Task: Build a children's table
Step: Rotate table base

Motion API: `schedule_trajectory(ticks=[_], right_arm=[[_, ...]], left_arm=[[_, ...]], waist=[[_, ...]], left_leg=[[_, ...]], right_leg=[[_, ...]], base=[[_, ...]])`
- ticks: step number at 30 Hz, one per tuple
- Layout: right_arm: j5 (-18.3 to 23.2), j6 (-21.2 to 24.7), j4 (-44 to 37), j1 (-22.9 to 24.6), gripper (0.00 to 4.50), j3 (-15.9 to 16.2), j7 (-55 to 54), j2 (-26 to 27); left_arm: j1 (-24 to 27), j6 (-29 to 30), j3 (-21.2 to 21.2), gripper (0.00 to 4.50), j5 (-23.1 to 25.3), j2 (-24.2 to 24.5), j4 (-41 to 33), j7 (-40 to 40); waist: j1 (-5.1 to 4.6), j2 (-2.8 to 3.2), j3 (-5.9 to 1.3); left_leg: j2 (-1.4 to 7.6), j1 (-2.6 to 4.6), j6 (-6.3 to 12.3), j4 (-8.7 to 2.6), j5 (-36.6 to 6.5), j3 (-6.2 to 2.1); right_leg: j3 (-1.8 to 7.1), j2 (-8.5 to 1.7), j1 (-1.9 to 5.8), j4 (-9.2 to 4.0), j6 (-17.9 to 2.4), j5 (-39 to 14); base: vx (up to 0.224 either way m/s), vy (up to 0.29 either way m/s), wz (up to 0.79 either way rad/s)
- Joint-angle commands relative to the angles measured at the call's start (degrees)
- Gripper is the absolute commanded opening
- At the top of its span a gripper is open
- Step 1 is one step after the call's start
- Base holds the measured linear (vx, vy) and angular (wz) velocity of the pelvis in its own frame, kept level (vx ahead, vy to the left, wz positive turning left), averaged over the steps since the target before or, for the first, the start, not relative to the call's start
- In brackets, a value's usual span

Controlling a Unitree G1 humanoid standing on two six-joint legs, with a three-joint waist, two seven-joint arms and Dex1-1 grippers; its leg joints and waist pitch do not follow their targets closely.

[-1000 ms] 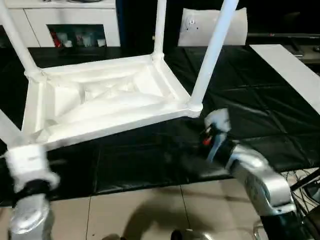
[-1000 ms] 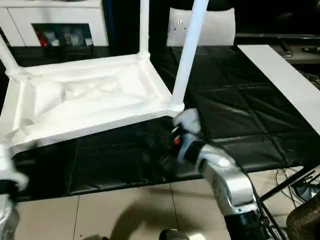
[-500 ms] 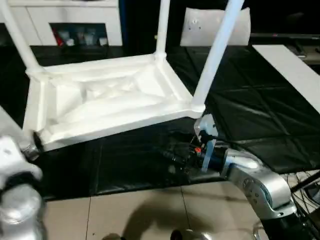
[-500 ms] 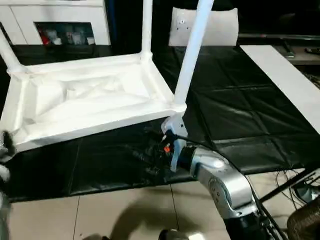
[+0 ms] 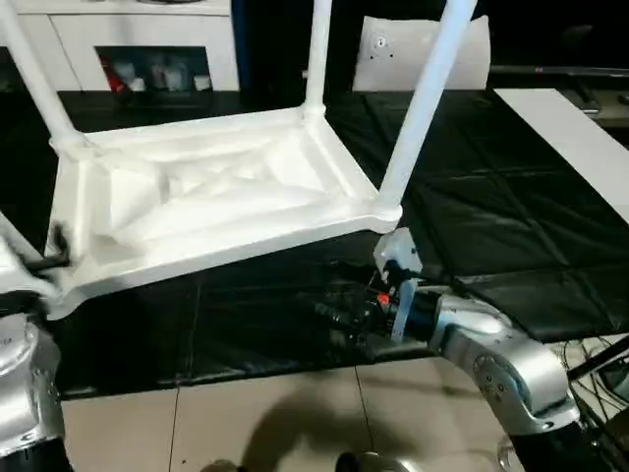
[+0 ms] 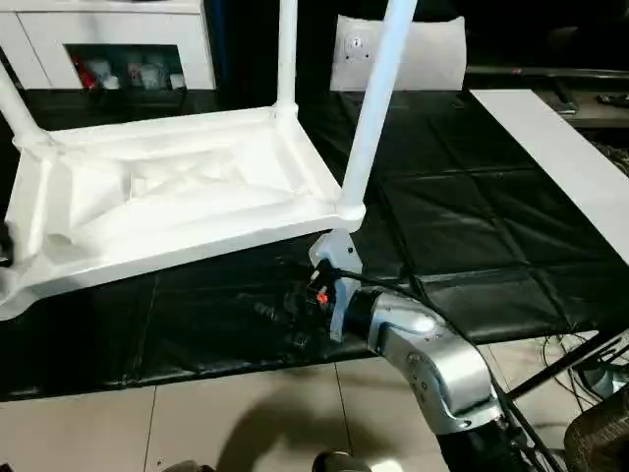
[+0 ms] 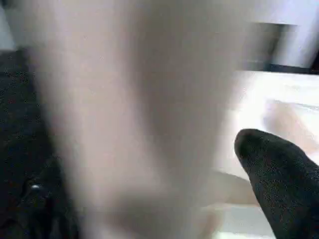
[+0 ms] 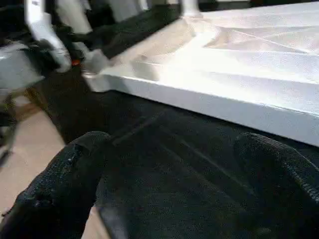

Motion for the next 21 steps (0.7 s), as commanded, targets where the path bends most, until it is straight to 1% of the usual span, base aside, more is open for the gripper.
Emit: schedule_trajectory(ticks=[1, 2, 3, 4, 6, 7, 8, 9, 10, 11, 12, 13, 14, 16, 17, 18, 19, 20, 21], right_arm=[[-4.57, -2.02, 3.65, -0.86, 4.5, -0.77, -6.3, 1.62], [-4.57, -2.02, 3.65, -0.86, 4.5, -0.77, -6.3, 1.62], [-6.33, -2.92, 5.44, -1.2, 4.5, -1.1, -9.14, 2.39], [-8.1, -3.88, 7.26, -1.47, 4.5, -1.35, -11.91, 3.06], [-8.9, -4.26, 8.31, -1.57, 4.5, -1.43, -13.09, 3.29], [-9.2, -4.43, 8.61, -1.59, 4.5, -1.4, -13.42, 3.31], [-10.43, -5.14, 9.75, -1.68, 4.5, -1.29, -14.65, 3.38], [-10.88, -5.24, 10.62, -1.75, 4.5, -1.56, -15.64, 3.67], [-11.55, -5.65, 11.89, -1.86, 4.5, -1.96, -16.92, 4.08], [-11.55, -5.65, 11.89, -1.86, 4.5, -1.96, -16.92, 4.08], [-12.42, -6.14, 13.31, -2.07, 4.5, -2.08, -18.01, 4.27], [-14.42, -7.34, 15.49, -2.47, 4.5, -1.73, -19.52, 4.25], [-15.46, -8.0, 16.6, -2.67, 4.5, -1.4, -20.13, 4.08], [-16.7, -8.94, 19.15, -3.2, 4.5, -1.52, -21.71, 4.28], [-17.01, -9.24, 20.42, -3.55, 4.5, -1.88, -22.62, 4.48], [-17.37, -9.69, 21.82, -4.0, 4.5, -2.17, -23.43, 4.64], [-17.66, -10.03, 22.91, -4.39, 4.5, -2.3, -23.96, 4.69], [-17.98, -10.33, 24.15, -4.86, 4.5, -2.41, -24.47, 4.86], [-18.35, -10.68, 25.64, -5.42, 4.5, -2.49, -24.95, 5.12]], left_arm=[[1.5, 1.08, -2.37, 4.46, -7.69, 1.06, 0.11, -13.72], [1.5, 1.08, -2.37, 4.46, -7.69, 1.06, 0.11, -13.72], [3.0, 3.17, -3.76, 4.46, -9.64, 2.0, -0.66, -18.52], [4.87, 4.83, -5.66, 4.46, -11.39, 3.04, -1.73, -23.52], [6.16, 6.49, -6.76, 4.46, -13.2, 3.27, -3.15, -26.47], [6.52, 6.96, -7.1, 4.46, -13.67, 3.31, -3.65, -27.17], [7.95, 8.67, -8.48, 4.46, -15.5, 3.44, -5.58, -29.84], [8.97, 9.7, -9.83, 4.46, -16.74, 3.66, -7.07, -31.59], [10.18, 10.76, -11.61, 4.46, -18.21, 3.95, -8.82, -33.78], [10.18, 10.76, -11.61, 4.46, -18.21, 3.95, -8.82, -33.78], [11.07, 11.4, -13.34, 4.46, -19.32, 4.06, -10.51, -35.52], [11.79, 12.09, -15.41, 4.46, -20.38, 4.34, -12.5, -37.72], [12.0, 12.35, -16.45, 4.46, -20.72, 4.38, -13.42, -38.5], [12.26, 13.93, -18.76, 4.46, -21.71, 4.62, -15.78, -40.48], [12.26, 14.65, -20.25, 4.46, -21.85, 4.81, -17.1, -41.16], [12.16, 15.4, -21.68, 4.46, -21.9, 4.93, -18.39, -41.73], [11.9, 15.84, -22.88, 4.46, -21.84, 4.89, -19.29, -41.97], [11.49, 16.11, -24.3, 4.46, -21.7, 4.69, -20.29, -42.12], [10.94, 16.67, -26.19, 4.46, -21.87, 4.24, -21.62, -42.25]], waist=[[0.26, 1.52, -3.43], [0.4, 1.63, -3.5], [0.52, 1.65, -3.36], [0.75, 1.84, -3.25], [1.1, 1.91, -3.13], [1.34, 2.02, -3.1], [1.37, 2.03, -3.14], [1.34, 2.11, -2.94], [1.26, 1.79, -2.95], [1.23, 1.87, -2.95], [1.17, 1.81, -2.94], [1.12, 1.74, -2.91], [1.11, 1.69, -2.9], [0.87, 1.49, -3.03], [0.83, 1.51, -3.03], [0.69, 1.22, -3.06], [0.66, 0.99, -3.13], [0.67, 1.11, -3.11], [0.53, 0.65, -3.12]], left_leg=[[0.96, 0.75, -0.11, -4.39, -16.25, 0.01], [0.9, 0.78, -0.41, -4.28, -15.86, 0.11], [0.94, 0.85, -0.88, -4.51, -16.65, 0.19], [1.01, 0.93, -1.52, -4.63, -17.06, 0.19], [1.12, 1.37, -1.92, -4.68, -18.9, 0.38], [1.13, 1.44, -1.78, -4.79, -19.34, 0.51], [1.18, 1.46, -1.87, -4.78, -19.31, 0.53], [1.26, 1.05, -1.96, -5.04, -19.49, 0.45], [1.25, 1.2, -2.04, -5.0, -19.99, 0.53], [1.22, 1.15, -2.02, -5.01, -20.13, 0.5], [1.17, 1.28, -1.87, -4.94, -20.49, 0.63], [1.2, 1.2, -1.91, -4.95, -20.09, 0.62], [1.12, 1.22, -1.85, -4.93, -19.94, 0.74], [1.09, 1.09, -1.77, -4.83, -18.84, 0.83], [1.08, 1.08, -1.72, -4.8, -18.61, 0.81], [1.06, 1.0, -1.64, -4.74, -18.2, 0.89], [0.99, 1.06, -1.3, -4.61, -17.55, 0.94], [1.01, 1.04, -1.25, -4.56, -17.36, 0.99], [1.0, 0.98, -1.16, -4.53, -17.16, 1.04]], right_leg=[[2.6, -3.4, 2.21, -3.86, -8.82, -16.23], [2.67, -3.57, 2.08, -3.67, -9.22, -15.94], [2.68, -3.39, 2.01, -3.68, -9.45, -16.81], [2.75, -3.47, 1.8, -3.58, -9.49, -17.2], [2.83, -3.21, 1.66, -3.56, -9.36, -17.23], [2.85, -3.15, 1.71, -3.64, -9.11, -17.15], [2.9, -3.22, 1.74, -3.49, -9.13, -16.79], [2.87, -3.33, 2.07, -3.52, -9.02, -17.08], [2.95, -3.43, 2.0, -3.59, -8.76, -17.95], [2.96, -3.44, 2.02, -3.54, -8.72, -18.45], [3.0, -3.4, 1.89, -3.76, -8.43, -19.32], [3.04, -3.46, 1.9, -3.73, -8.43, -19.61], [3.04, -3.36, 1.91, -3.86, -8.28, -19.81], [3.09, -3.3, 2.14, -3.69, -7.86, -19.1], [3.09, -3.33, 2.17, -3.6, -7.89, -18.88], [3.07, -3.31, 2.28, -3.59, -7.71, -19.21], [3.09, -3.29, 2.3, -3.54, -7.57, -19.6], [3.13, -3.3, 2.23, -3.56, -7.46, -19.7], [3.1, -3.24, 2.3, -3.57, -7.16, -20.39]], base=[[0.0, 0.0, 0.0], [0.0, 0.0, 0.0], [0.0, 0.0, 0.0], [0.0, 0.0, 0.0], [0.0, 0.0, 0.0], [0.0, 0.0, 0.0], [0.0, 0.0, 0.0], [0.0, 0.0, 0.0], [0.0, 0.0, 0.0], [0.0, 0.0, 0.0], [0.0, 0.0, 0.0], [0.0, 0.0, 0.0], [0.0, 0.0, 0.0], [0.0, 0.0, 0.0], [0.0, 0.0, 0.0], [0.0, 0.0, 0.0], [0.0, 0.0, 0.0], [0.0, 0.0, 0.0], [0.0, 0.0, 0.0]])
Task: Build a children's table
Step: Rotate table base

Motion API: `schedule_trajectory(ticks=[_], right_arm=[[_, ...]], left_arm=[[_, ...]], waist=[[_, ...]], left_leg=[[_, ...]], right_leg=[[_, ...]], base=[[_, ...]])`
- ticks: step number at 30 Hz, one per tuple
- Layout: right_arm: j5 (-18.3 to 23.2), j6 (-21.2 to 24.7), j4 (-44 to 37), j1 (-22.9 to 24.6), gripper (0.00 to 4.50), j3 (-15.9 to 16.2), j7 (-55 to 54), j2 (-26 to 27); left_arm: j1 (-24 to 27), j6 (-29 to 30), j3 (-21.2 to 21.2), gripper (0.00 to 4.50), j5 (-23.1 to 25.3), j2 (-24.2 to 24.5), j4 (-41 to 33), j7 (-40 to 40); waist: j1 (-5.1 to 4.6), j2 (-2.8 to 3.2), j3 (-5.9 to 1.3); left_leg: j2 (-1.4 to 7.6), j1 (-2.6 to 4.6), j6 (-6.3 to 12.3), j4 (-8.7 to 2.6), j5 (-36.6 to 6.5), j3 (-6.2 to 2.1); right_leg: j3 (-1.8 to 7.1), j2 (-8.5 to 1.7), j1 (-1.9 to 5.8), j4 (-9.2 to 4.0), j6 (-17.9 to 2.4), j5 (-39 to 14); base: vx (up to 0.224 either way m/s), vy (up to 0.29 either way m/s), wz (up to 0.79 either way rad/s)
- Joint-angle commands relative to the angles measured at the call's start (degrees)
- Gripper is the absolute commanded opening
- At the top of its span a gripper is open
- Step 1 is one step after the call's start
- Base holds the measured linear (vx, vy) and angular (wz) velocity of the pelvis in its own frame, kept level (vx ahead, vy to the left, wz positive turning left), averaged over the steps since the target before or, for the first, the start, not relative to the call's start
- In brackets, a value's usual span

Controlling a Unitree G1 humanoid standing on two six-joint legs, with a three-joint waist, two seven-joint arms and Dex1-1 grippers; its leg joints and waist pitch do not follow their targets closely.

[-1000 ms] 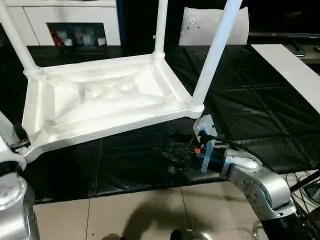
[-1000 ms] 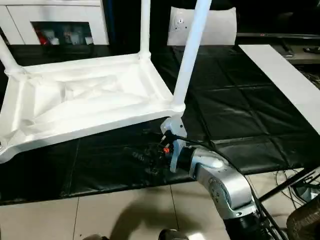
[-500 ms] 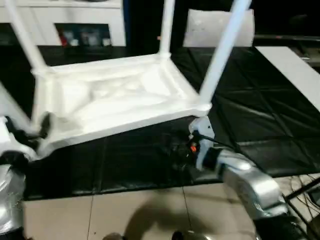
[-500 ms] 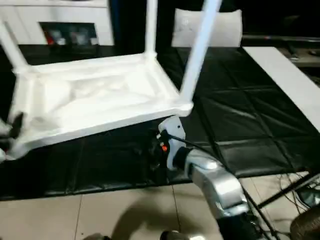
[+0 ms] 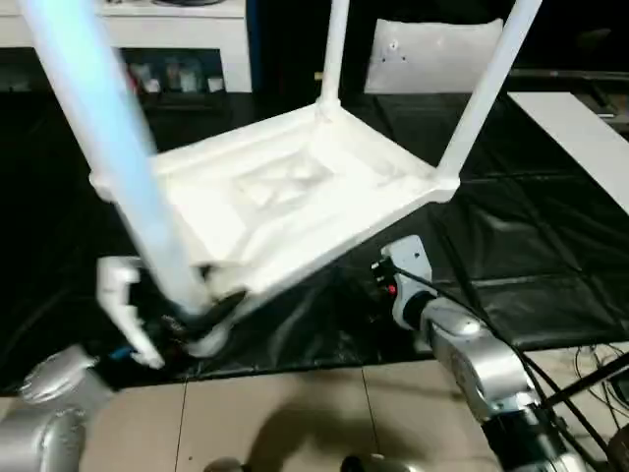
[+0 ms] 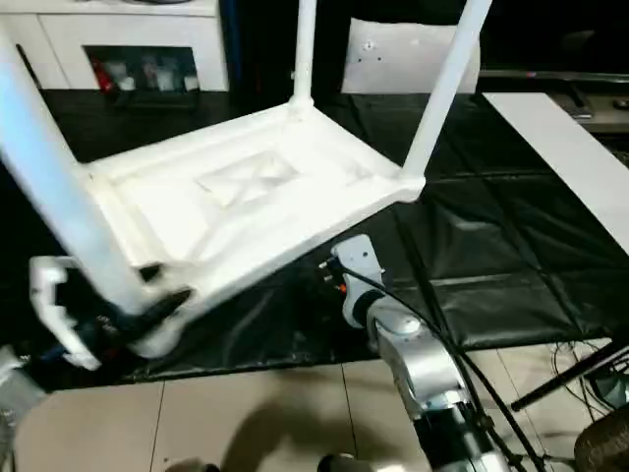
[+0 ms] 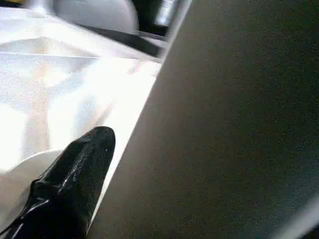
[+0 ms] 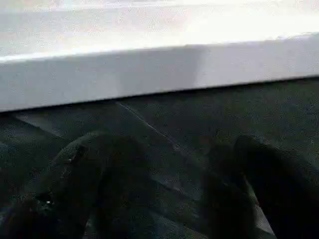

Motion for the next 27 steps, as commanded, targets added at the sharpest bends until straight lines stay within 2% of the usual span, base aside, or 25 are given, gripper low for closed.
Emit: schedule_trajectory(ticks=[1, 3, 4, 5, 6, 8, 9, 10, 11, 12, 13, 15, 17, 20, 22, 23, 27], right_arm=[[-0.8, -0.78, 1.77, -1.25, 4.5, -1.03, -1.04, 0.21], [-0.57, -2.75, 4.15, -2.48, 4.5, -1.13, -0.63, 1.65], [-0.09, -3.91, 5.42, -3.42, 4.5, -1.46, -0.23, 2.88], [-0.09, -3.91, 5.42, -3.42, 4.5, -1.46, -0.23, 2.88], [-0.04, -4.27, 5.86, -3.71, 4.5, -1.56, -0.16, 3.23], [-0.89, -6.34, 9.38, -6.35, 4.5, -0.62, -0.19, 4.85], [-1.0, -6.72, 9.99, -6.78, 4.5, -0.5, -0.22, 5.12], [-1.05, -7.21, 10.86, -7.39, 4.5, -0.46, -0.27, 5.55], [-1.19, -7.82, 12.41, -8.59, 4.5, -0.2, -0.22, 6.38], [-1.19, -7.82, 12.41, -8.59, 4.5, -0.2, -0.22, 6.38], [-1.54, -8.8, 14.07, -9.59, 4.5, 0.0, 0.04, 7.01], [-2.04, -9.72, 15.47, -10.33, 4.5, -0.01, 0.4, 7.55], [-2.5, -10.81, 17.49, -11.41, 4.5, -0.17, 0.75, 8.39], [-3.01, -11.75, 19.3, -12.28, 4.5, -0.32, 0.91, 8.99], [-3.03, -12.82, 20.84, -13.0, 4.5, -0.15, 2.1, 9.56], [-2.93, -13.3, 21.45, -13.23, 4.5, -0.18, 2.74, 9.8], [-2.76, -14.91, 22.64, -13.5, 4.5, 0.1, 4.61, 10.54]], left_arm=[[-1.11, 1.08, -3.36, 4.46, -0.54, -0.27, -3.01, -0.96], [-2.44, 2.59, -7.1, 4.46, -0.85, -1.13, -5.0, -1.07], [-3.44, 3.53, -8.95, 4.46, -1.26, -1.83, -5.6, -1.12], [-3.44, 3.53, -8.95, 4.46, -1.26, -1.83, -5.6, -1.12], [-3.7, 3.83, -9.44, 4.46, -1.39, -1.96, -5.73, -1.18], [-6.17, 3.71, -12.48, 4.46, -0.15, -3.03, -4.82, -2.43], [-6.63, 3.72, -12.89, 4.46, 0.04, -3.24, -4.57, -2.61], [-7.47, 3.31, -13.27, 4.46, 0.5, -3.78, -3.97, -2.4], [-9.23, 3.06, -14.41, 4.46, 0.95, -4.9, -3.0, -2.29], [-9.23, 3.06, -14.41, 4.46, 0.95, -4.9, -3.0, -2.29], [-10.52, 2.93, -15.51, 4.46, 1.08, -5.47, -2.51, -1.91], [-11.62, 2.61, -16.15, 4.46, 1.29, -6.2, -1.89, -1.37], [-13.95, 1.16, -17.37, 4.46, 2.7, -8.22, 0.24, -0.62], [-16.04, -0.72, -18.68, 4.46, 4.67, -9.93, 2.68, -0.12], [-18.76, -3.49, -19.92, 4.46, 6.91, -12.43, 6.33, 0.38], [-19.57, -4.43, -20.29, 4.46, 7.57, -13.08, 7.46, 0.51], [-22.11, -6.37, -21.11, 4.46, 8.55, -15.36, 10.51, 0.78]], waist=[[-0.59, 0.53, -3.06], [-0.65, 0.31, -3.16], [-0.63, 0.4, -3.15], [-0.78, 0.29, -3.13], [-0.86, 0.25, -3.18], [-1.33, -0.16, -3.42], [-1.61, 0.05, -3.4], [-1.88, -0.21, -3.35], [-2.13, -0.42, -3.43], [-2.13, -0.42, -3.43], [-2.57, -0.44, -3.67], [-2.84, -0.65, -3.84], [-3.1, -0.95, -4.07], [-3.18, -0.79, -4.08], [-3.19, -1.0, -4.29], [-3.14, -0.9, -4.28], [-3.15, -1.01, -4.48]], left_leg=[[0.91, 0.53, -1.05, -4.49, -17.05, 0.12], [0.98, 0.75, -1.09, -4.36, -17.24, 0.21], [0.94, 0.68, -1.09, -4.38, -17.13, 0.18], [0.93, 0.64, -1.13, -4.33, -17.36, 0.3], [0.79, 0.45, -1.26, -4.35, -17.03, 0.13], [0.77, 0.43, -1.16, -4.2, -16.62, 0.14], [0.68, 0.39, -1.13, -4.13, -16.39, 0.08], [0.63, 0.08, -1.19, -4.07, -16.37, 0.04], [0.58, 0.0, -1.21, -3.96, -16.53, 0.06], [0.58, 0.0, -1.21, -3.96, -16.53, 0.06], [0.41, -0.12, -1.16, -3.69, -15.85, 0.05], [0.51, -0.42, -0.89, -3.63, -14.55, -0.01], [0.46, -0.46, -0.33, -3.36, -13.1, 0.17], [0.62, -0.42, 0.16, -3.32, -12.22, 0.25], [0.56, -0.43, 0.6, -3.17, -11.91, 0.33], [0.65, -0.2, 0.53, -3.12, -12.28, 0.37], [0.69, -0.55, 0.85, -2.98, -11.58, 0.34]], right_leg=[[2.77, -3.07, 2.23, -3.84, -6.87, -20.98], [2.81, -3.09, 2.05, -3.97, -6.38, -22.0], [2.8, -3.09, 2.09, -3.93, -6.33, -22.07], [2.86, -3.06, 1.98, -3.96, -6.29, -22.38], [2.73, -3.01, 2.32, -3.89, -5.98, -22.54], [2.69, -3.01, 2.33, -3.85, -5.76, -22.43], [2.65, -3.03, 2.29, -3.81, -6.15, -22.45], [2.63, -2.99, 2.52, -3.77, -5.98, -22.92], [2.63, -3.05, 2.45, -3.81, -5.53, -23.99], [2.63, -3.05, 2.45, -3.81, -5.53, -23.99], [2.65, -3.1, 2.58, -3.79, -5.32, -24.23], [2.59, -3.14, 2.76, -3.56, -5.41, -23.07], [2.64, -3.06, 2.77, -3.38, -6.23, -21.24], [2.63, -3.0, 2.65, -3.23, -7.41, -18.84], [2.59, -3.04, 2.79, -3.3, -7.8, -18.36], [2.61, -3.07, 2.66, -3.24, -8.03, -18.38], [2.64, -3.31, 3.07, -2.99, -8.94, -16.77]], base=[[0.0, 0.0, 0.0], [0.0, 0.0, 0.0], [0.0, 0.0, 0.0], [0.0, 0.0, 0.0], [0.0, 0.0, 0.0], [0.0, 0.0, 0.0], [0.0, 0.0, 0.0], [0.0, 0.0, 0.0], [0.0, 0.0, 0.0], [0.0, 0.0, 0.0], [0.0, 0.0, 0.0], [0.0, 0.0, 0.0], [0.0, 0.0, 0.0], [0.0, 0.0, 0.0], [0.0, 0.0, 0.0], [0.0, 0.0, 0.0], [0.0, 0.0, 0.0]])
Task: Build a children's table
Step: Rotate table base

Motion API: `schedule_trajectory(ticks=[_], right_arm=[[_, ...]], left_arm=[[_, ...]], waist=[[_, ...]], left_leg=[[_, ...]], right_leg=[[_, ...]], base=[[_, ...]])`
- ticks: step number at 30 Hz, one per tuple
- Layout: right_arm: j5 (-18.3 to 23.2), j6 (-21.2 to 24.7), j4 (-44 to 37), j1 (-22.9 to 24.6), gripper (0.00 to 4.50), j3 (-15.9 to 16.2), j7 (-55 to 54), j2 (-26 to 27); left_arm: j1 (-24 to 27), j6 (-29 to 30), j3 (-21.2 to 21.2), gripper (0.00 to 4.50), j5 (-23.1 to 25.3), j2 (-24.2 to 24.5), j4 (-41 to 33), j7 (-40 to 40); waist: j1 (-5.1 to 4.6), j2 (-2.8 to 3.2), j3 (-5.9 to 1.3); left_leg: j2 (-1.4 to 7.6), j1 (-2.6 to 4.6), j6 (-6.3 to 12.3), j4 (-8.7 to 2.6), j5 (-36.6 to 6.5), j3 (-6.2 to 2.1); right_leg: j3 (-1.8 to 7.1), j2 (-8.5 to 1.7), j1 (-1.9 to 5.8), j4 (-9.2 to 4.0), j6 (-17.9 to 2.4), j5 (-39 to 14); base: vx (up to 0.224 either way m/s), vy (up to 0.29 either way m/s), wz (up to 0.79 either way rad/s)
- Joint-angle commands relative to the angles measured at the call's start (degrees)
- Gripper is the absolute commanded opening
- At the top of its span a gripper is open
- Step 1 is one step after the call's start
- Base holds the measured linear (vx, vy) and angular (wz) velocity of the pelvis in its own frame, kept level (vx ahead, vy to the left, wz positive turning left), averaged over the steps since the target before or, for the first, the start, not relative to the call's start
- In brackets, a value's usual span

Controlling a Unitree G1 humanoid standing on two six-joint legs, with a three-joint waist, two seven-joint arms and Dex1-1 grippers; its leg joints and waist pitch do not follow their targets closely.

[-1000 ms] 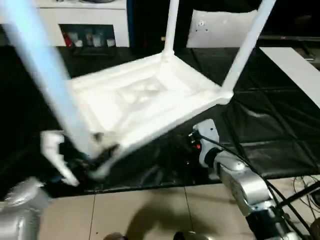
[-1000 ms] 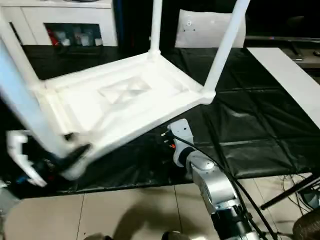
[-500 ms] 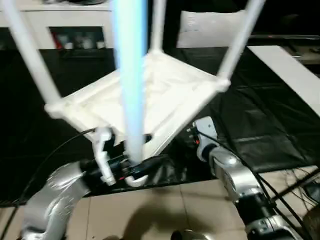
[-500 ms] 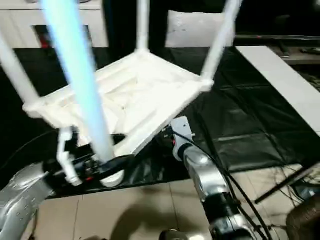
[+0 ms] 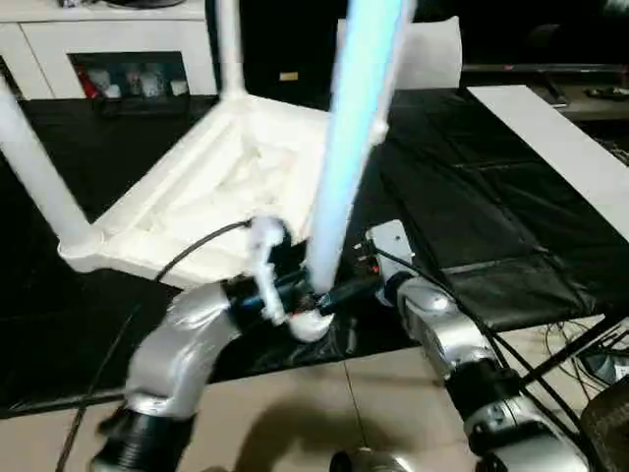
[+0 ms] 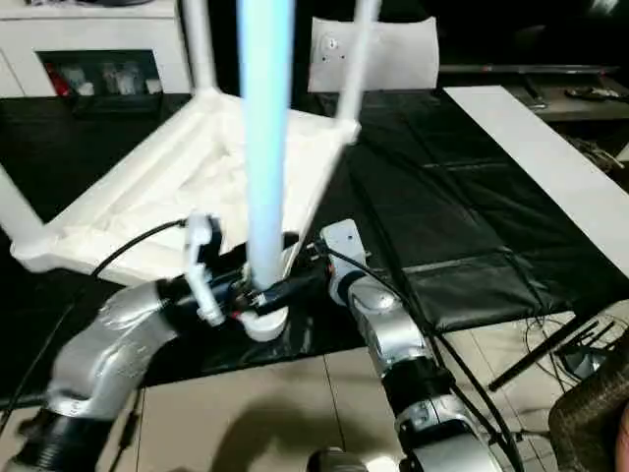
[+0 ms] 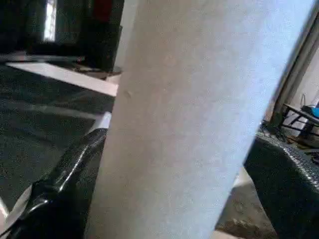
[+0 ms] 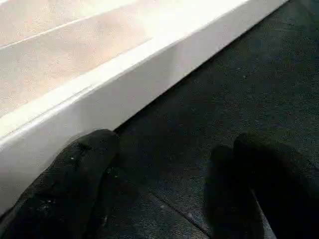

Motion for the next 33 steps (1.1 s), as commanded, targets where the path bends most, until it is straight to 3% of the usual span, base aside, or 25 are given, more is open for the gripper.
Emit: schedule_trajectory(ticks=[1, 14, 15, 20, 22, 23, 26, 27, 33], right_arm=[[0.67, -2.23, 0.35, -1.73, 4.5, 2.89, 4.76, 3.99], [-0.32, -5.79, 6.05, -3.73, 4.5, 1.76, 4.71, 5.5], [-0.42, -6.16, 6.79, -4.01, 4.5, 1.18, 4.05, 5.52], [-0.53, -6.89, 7.91, -4.42, 4.5, -0.12, 2.99, 5.14], [-0.12, -7.44, 7.45, -3.82, 4.5, -1.63, 2.61, 3.3], [-0.12, -7.44, 7.45, -3.82, 4.5, -1.63, 2.61, 3.3], [1.34, -7.5, 4.14, -1.62, 4.5, -3.28, 4.56, 0.23], [2.8, -6.9, -0.88, 1.44, 4.5, -4.34, 7.95, -2.79], [5.48, -4.59, -12.57, 8.13, 4.5, -5.58, 14.85, -9.05]], left_arm=[[-2.99, -1.9, -4.03, 4.46, 0.57, -3.0, 1.12, -0.5], [-9.97, -9.94, -3.57, 4.46, 4.27, -9.47, 11.34, 1.61], [-10.86, -11.08, -3.19, 4.46, 4.92, -10.16, 12.81, 2.29], [-12.42, -13.08, -2.38, 4.46, 6.31, -10.78, 15.49, 3.39], [-13.33, -13.56, -1.85, 4.46, 7.29, -9.45, 17.12, 3.25], [-13.33, -13.56, -1.85, 4.46, 7.29, -9.45, 17.12, 3.25], [-12.49, -9.64, -1.71, 4.46, 6.17, -6.04, 16.12, -0.02], [-10.39, -4.51, -2.65, 4.46, 4.61, -1.63, 13.18, -4.91], [-8.07, -5.79, -3.25, 4.46, 6.68, 6.43, 12.91, -11.3]], waist=[[0.56, 0.04, -4.39], [0.56, -0.03, -4.28], [0.57, 0.2, -4.29], [1.14, 0.14, -4.3], [1.51, 0.2, -4.33], [1.49, 0.14, -4.33], [1.47, 0.2, -4.37], [1.57, 0.35, -4.33], [1.88, 0.52, -4.32]], left_leg=[[0.59, -0.23, 1.18, -3.48, -11.01, 0.27], [0.68, -0.14, 2.38, -3.35, -11.53, 0.28], [0.64, -0.11, 2.46, -3.32, -11.79, 0.25], [0.74, 0.17, 2.62, -3.28, -12.18, 0.3], [0.73, 0.47, 2.52, -3.29, -12.38, 0.36], [0.8, 0.18, 2.47, -3.41, -12.11, 0.22], [0.83, 0.15, 2.45, -3.42, -12.57, 0.18], [0.85, 0.2, 2.42, -3.47, -12.51, 0.15], [0.78, 0.24, 2.94, -3.51, -11.56, 0.15]], right_leg=[[2.45, -3.32, 3.53, -3.74, -9.19, -16.16], [2.23, -3.37, 3.49, -3.98, -10.19, -16.72], [2.2, -3.4, 3.49, -4.05, -10.23, -17.07], [2.19, -3.47, 3.36, -4.13, -10.42, -17.53], [2.2, -3.38, 3.22, -4.14, -10.48, -17.24], [2.12, -3.44, 3.49, -3.92, -10.76, -16.57], [2.09, -3.46, 3.53, -3.82, -10.45, -17.02], [2.04, -3.4, 3.55, -3.76, -10.37, -16.95], [2.19, -3.26, 3.6, -3.78, -10.53, -15.83]], base=[[0.0, 0.0, 0.0], [0.0, 0.0, 0.0], [0.0, 0.0, 0.0], [0.0, 0.0, 0.0], [0.0, 0.0, 0.0], [0.0, 0.0, 0.0], [0.0, 0.0, 0.0], [0.0, 0.0, 0.0], [0.0, 0.0, 0.0]])
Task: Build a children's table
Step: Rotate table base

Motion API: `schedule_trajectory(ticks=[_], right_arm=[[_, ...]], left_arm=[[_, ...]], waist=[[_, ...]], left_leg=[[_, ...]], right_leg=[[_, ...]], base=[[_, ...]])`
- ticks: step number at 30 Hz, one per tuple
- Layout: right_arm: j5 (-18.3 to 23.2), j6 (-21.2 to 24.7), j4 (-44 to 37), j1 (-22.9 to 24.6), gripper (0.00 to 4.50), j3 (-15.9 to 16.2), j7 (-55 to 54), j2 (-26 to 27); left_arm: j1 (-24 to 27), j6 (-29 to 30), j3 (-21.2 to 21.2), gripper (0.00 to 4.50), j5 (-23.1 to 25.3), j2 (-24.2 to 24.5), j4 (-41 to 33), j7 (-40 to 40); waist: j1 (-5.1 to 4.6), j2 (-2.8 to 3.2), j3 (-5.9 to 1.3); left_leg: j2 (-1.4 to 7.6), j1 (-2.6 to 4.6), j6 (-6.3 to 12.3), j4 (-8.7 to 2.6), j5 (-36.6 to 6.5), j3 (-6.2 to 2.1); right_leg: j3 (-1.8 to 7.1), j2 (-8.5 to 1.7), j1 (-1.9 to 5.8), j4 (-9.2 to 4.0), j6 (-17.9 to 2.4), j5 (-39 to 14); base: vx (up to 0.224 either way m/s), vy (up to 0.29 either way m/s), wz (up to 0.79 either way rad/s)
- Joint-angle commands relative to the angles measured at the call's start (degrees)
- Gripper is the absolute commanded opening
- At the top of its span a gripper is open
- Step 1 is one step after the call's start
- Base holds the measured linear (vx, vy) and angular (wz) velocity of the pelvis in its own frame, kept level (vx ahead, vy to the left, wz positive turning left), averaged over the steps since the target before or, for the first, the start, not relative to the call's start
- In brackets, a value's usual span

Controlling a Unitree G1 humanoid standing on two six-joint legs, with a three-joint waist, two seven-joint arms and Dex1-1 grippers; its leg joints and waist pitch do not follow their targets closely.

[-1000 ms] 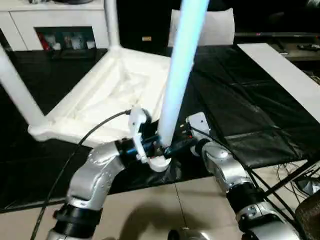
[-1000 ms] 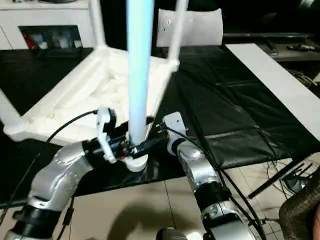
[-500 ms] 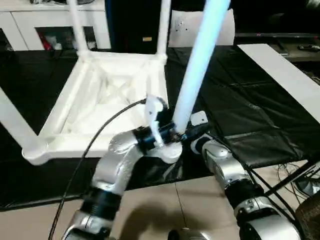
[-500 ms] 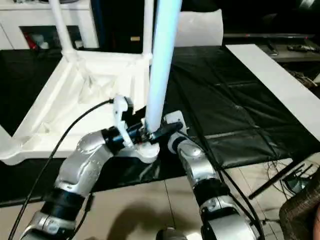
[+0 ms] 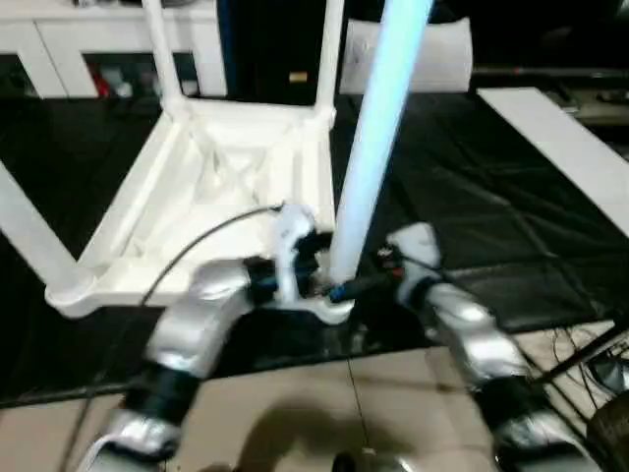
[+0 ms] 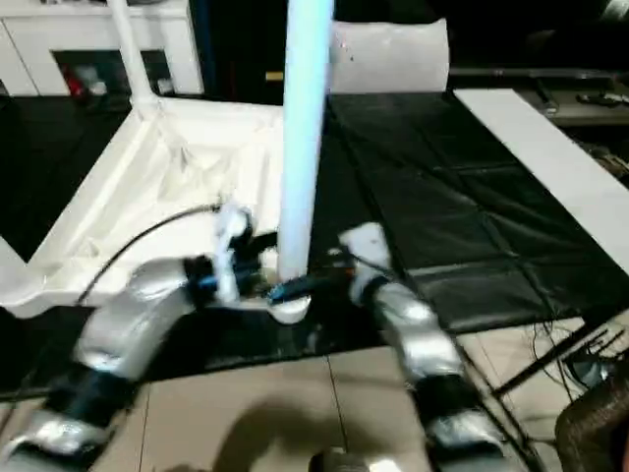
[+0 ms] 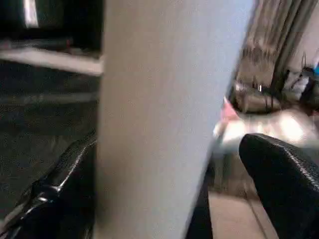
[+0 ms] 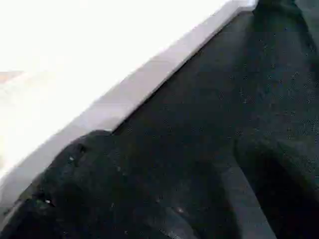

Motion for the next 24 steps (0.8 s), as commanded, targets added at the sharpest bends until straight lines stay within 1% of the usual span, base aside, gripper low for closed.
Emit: schedule_trajectory(ticks=[1, 2, 3, 4, 6, 7, 8, 9, 10, 11, 12, 13, 14, 15, 16, 17, 18, 19, 20, 21, 24], right_arm=[[2.27, 2.65, -9.07, 3.98, 4.5, -1.17, 4.91, -4.14], [2.36, 2.78, -9.53, 4.23, 4.5, -1.23, 5.15, -4.4], [2.57, 3.09, -10.73, 4.9, 4.5, -1.39, 5.79, -5.08], [2.94, 3.81, -12.63, 5.88, 4.5, -1.55, 6.77, -6.26], [3.01, 3.92, -12.93, 6.04, 4.5, -1.56, 6.95, -6.45], [4.38, 6.05, -18.05, 8.54, 4.5, -1.52, 10.23, -9.64], [5.07, 7.25, -20.33, 9.59, 4.5, -1.36, 11.78, -10.86], [5.96, 8.47, -22.81, 10.73, 4.5, -1.04, 13.74, -12.28], [5.96, 8.47, -22.81, 10.73, 4.5, -1.04, 13.74, -12.28], [6.11, 8.67, -23.18, 10.89, 4.5, -0.99, 14.03, -12.49], [6.89, 9.69, -25.09, 11.75, 4.5, -0.73, 15.52, -13.57], [8.69, 12.2, -29.37, 13.63, 4.5, -0.3, 18.15, -15.86], [9.43, 13.23, -31.07, 14.35, 4.5, -0.14, 19.18, -16.78], [11.17, 15.69, -34.99, 16.05, 4.5, 0.37, 21.62, -19.03], [12.8, 17.99, -38.34, 17.49, 4.5, 0.89, 23.74, -20.96], [13.41, 18.84, -39.52, 18.01, 4.5, 1.05, 24.45, -21.59], [13.41, 18.84, -39.52, 18.01, 4.5, 1.05, 24.45, -21.59], [14.17, 20.6, -41.75, 18.92, 4.5, 1.21, 25.35, -22.52], [14.63, 21.27, -42.73, 19.36, 4.5, 1.41, 25.89, -22.95], [14.91, 21.62, -43.23, 19.61, 4.5, 1.54, 26.19, -23.16], [15.73, 23.24, -45.22, 20.4, 4.5, 1.94, 26.84, -23.95]], left_arm=[[-0.28, -1.03, -0.05, 4.46, 1.43, 4.37, 0.1, -5.15], [-0.34, -1.21, 0.02, 4.46, 1.53, 4.64, 0.28, -5.41], [-0.52, -1.73, 0.25, 4.3, 1.8, 5.35, 0.77, -6.06], [-0.93, -2.9, 0.35, 4.2, 2.72, 6.49, 1.72, -6.8], [-1.0, -3.12, 0.34, 4.2, 2.9, 6.68, 1.88, -6.91], [-2.23, -5.69, -0.55, 3.97, 5.91, 10.14, 4.36, -9.07], [-2.64, -6.08, -1.49, 3.97, 6.94, 11.64, 4.78, -9.63], [-3.18, -6.57, -2.54, 3.86, 8.2, 13.0, 5.51, -10.16], [-3.18, -6.57, -2.54, 3.76, 8.2, 13.0, 5.51, -10.16], [-3.25, -6.65, -2.69, 3.64, 8.38, 13.17, 5.62, -10.23], [-3.62, -7.05, -3.46, 3.64, 9.34, 14.02, 6.21, -10.58], [-4.41, -8.25, -4.51, 3.51, 10.98, 14.9, 7.71, -10.88], [-4.74, -8.78, -4.89, 3.51, 11.64, 15.19, 8.38, -11.0], [-5.71, -10.13, -5.73, 3.33, 13.33, 15.57, 10.15, -10.7], [-6.9, -11.49, -6.3, 3.27, 14.92, 15.44, 12.33, -10.44], [-7.36, -11.98, -6.44, 3.27, 15.46, 15.29, 13.21, -10.53], [-7.36, -11.98, -6.44, 3.16, 15.46, 15.29, 13.21, -10.53], [-8.56, -13.84, -7.06, 3.08, 16.77, 15.22, 15.41, -10.71], [-9.12, -14.27, -7.45, 3.08, 17.11, 15.25, 16.27, -11.13], [-9.44, -14.49, -7.65, 2.98, 17.29, 15.26, 16.73, -11.34], [-11.14, -16.29, -8.58, 2.74, 18.51, 15.09, 19.17, -11.44]], waist=[[0.45, 0.32, -4.14], [0.63, 0.51, -4.04], [0.64, 0.46, -4.08], [0.72, 0.45, -4.03], [0.87, 0.41, -3.99], [1.03, 0.29, -4.02], [1.01, 0.27, -3.93], [1.15, 0.29, -3.92], [1.18, 0.26, -3.92], [1.11, 0.31, -3.89], [1.2, 0.33, -3.83], [1.21, 0.19, -3.82], [1.21, 0.19, -3.82], [1.44, 0.21, -3.81], [1.63, 0.27, -3.89], [1.81, 0.18, -4.02], [1.81, 0.18, -4.02], [1.83, 0.1, -3.89], [1.85, 0.08, -3.91], [1.93, 0.06, -4.01], [2.13, 0.08, -3.95]], left_leg=[[0.79, 0.37, 3.05, -3.89, -12.3, 0.25], [0.77, 0.38, 2.95, -3.9, -12.7, 0.19], [0.83, 0.54, 2.6, -3.95, -13.37, 0.21], [0.71, 0.49, 2.27, -3.96, -13.51, 0.23], [0.77, 0.62, 2.0, -3.99, -14.17, 0.2], [0.67, 0.67, 1.95, -3.93, -14.91, 0.17], [0.62, 0.52, 2.14, -4.08, -15.2, 0.0], [0.69, 0.58, 2.19, -4.15, -15.14, -0.01], [0.72, 0.66, 2.2, -4.11, -15.39, -0.06], [0.74, 0.58, 1.89, -4.09, -15.2, -0.04], [0.61, 0.64, 1.9, -4.07, -15.39, -0.07], [0.62, 0.62, 2.2, -4.08, -15.5, -0.09], [0.62, 0.62, 2.2, -4.08, -15.5, -0.09], [0.76, 0.58, 2.69, -4.18, -15.31, -0.18], [0.8, 0.56, 2.85, -4.12, -14.87, -0.16], [0.79, 0.62, 2.96, -4.05, -14.48, -0.17], [0.79, 0.62, 2.96, -4.05, -14.48, -0.17], [0.63, 0.39, 2.78, -4.05, -14.49, -0.15], [0.67, 0.51, 2.72, -4.04, -14.72, -0.19], [0.69, 0.56, 2.6, -3.99, -14.7, -0.24], [0.75, 0.62, 2.43, -3.98, -14.69, -0.22]], right_leg=[[2.47, -3.03, 3.56, -4.18, -9.59, -16.97], [2.44, -3.09, 3.53, -4.24, -9.23, -17.77], [2.44, -3.1, 3.4, -4.31, -8.92, -19.14], [2.46, -3.11, 3.38, -4.36, -8.97, -19.58], [2.46, -3.14, 3.3, -4.47, -8.71, -20.6], [2.4, -3.18, 3.3, -4.72, -7.76, -22.66], [2.38, -3.1, 3.41, -4.74, -6.98, -23.66], [2.43, -3.21, 3.39, -4.9, -6.54, -24.13], [2.39, -3.24, 3.27, -4.9, -6.1, -25.09], [2.36, -3.41, 3.16, -4.93, -6.39, -25.58], [2.29, -3.33, 3.1, -5.09, -6.23, -26.18], [2.31, -3.26, 3.22, -5.23, -6.11, -26.37], [2.31, -3.26, 3.22, -5.23, -6.11, -26.37], [2.34, -3.18, 3.37, -5.19, -5.4, -25.77], [2.38, -3.29, 3.31, -5.11, -5.16, -25.27], [2.32, -3.43, 3.38, -5.15, -4.96, -25.52], [2.32, -3.43, 3.38, -5.15, -4.96, -25.52], [2.2, -3.52, 3.32, -5.44, -4.98, -27.01], [2.21, -3.57, 3.21, -5.52, -4.84, -27.6], [2.19, -3.63, 3.24, -5.44, -4.8, -27.81], [2.21, -3.73, 3.08, -5.59, -4.77, -28.34]], base=[[0.0, 0.0, 0.0], [0.0, 0.0, 0.0], [0.0, 0.0, 0.0], [0.0, 0.0, 0.0], [0.0, 0.0, 0.0], [0.0, 0.0, 0.0], [0.0, 0.0, 0.0], [0.0, 0.0, 0.0], [0.0, 0.0, 0.0], [0.0, 0.0, 0.0], [0.0, 0.0, 0.0], [0.0, 0.0, 0.0], [0.0, 0.0, 0.0], [0.0, 0.0, 0.0], [0.0, 0.0, 0.0], [0.0, 0.0, 0.0], [0.0, 0.0, 0.0], [0.0, 0.0, 0.0], [0.0, 0.0, 0.0], [0.0, 0.0, 0.0], [0.0, 0.0, 0.0]])
